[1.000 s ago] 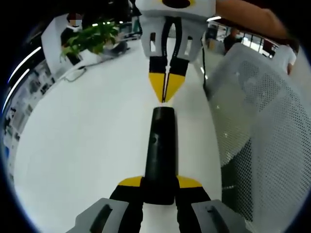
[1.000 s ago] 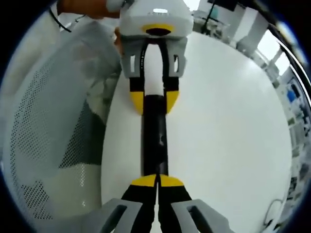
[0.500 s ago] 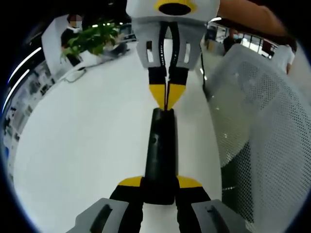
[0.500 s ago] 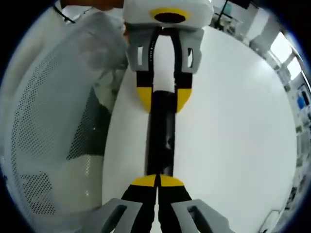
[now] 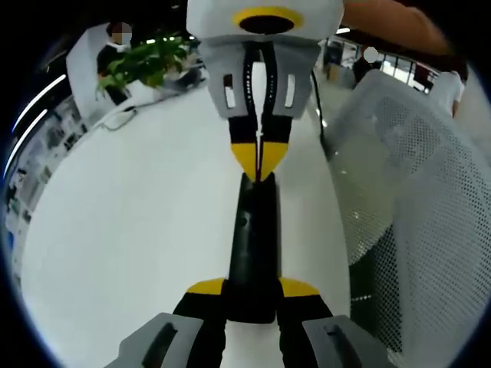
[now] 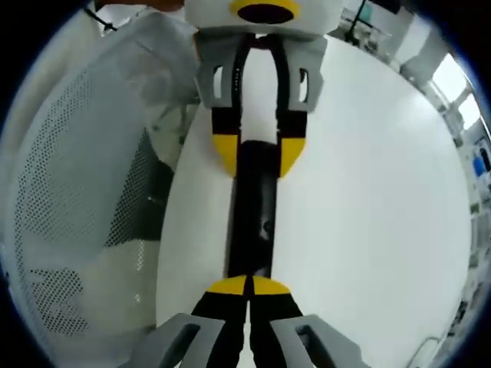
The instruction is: Press the specified remote control buttons in sequence, fully releasing each button before pressing the next.
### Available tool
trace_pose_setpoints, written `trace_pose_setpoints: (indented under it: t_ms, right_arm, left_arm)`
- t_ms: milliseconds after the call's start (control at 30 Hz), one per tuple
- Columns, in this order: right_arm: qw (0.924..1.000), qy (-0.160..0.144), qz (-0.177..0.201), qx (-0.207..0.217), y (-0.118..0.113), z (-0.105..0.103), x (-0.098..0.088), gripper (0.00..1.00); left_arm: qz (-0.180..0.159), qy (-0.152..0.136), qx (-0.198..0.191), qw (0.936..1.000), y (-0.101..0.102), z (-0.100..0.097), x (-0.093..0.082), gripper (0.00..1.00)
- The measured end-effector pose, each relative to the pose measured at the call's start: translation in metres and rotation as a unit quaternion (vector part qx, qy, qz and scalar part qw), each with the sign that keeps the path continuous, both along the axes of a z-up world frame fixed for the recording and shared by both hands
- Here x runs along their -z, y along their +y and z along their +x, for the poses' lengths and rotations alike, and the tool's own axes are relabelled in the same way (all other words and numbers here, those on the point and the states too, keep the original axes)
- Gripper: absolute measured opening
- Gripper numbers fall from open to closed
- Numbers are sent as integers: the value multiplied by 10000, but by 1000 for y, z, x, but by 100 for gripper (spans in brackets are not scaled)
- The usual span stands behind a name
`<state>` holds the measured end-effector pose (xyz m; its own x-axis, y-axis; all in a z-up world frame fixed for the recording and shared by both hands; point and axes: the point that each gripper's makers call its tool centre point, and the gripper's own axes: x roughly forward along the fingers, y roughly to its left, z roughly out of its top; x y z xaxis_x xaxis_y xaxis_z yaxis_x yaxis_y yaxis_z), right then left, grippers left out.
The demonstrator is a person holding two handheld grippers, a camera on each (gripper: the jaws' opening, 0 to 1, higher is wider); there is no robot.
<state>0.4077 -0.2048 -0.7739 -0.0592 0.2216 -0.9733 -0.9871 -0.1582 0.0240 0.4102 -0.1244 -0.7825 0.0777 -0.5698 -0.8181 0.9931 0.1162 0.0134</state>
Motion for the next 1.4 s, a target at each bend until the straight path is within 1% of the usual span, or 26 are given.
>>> trace_pose_setpoints:
  t_ms: [800,1400]
  right_arm:
    - [9999,53,-125,-2,-1,3,3,0]
    - [9999,-62,36,151,0,1,1,0]
  left_arm:
    - [-1,1,-17,10000,0,1,1,24]
    - [-31,-23,-10,10000,1,0,1,24]
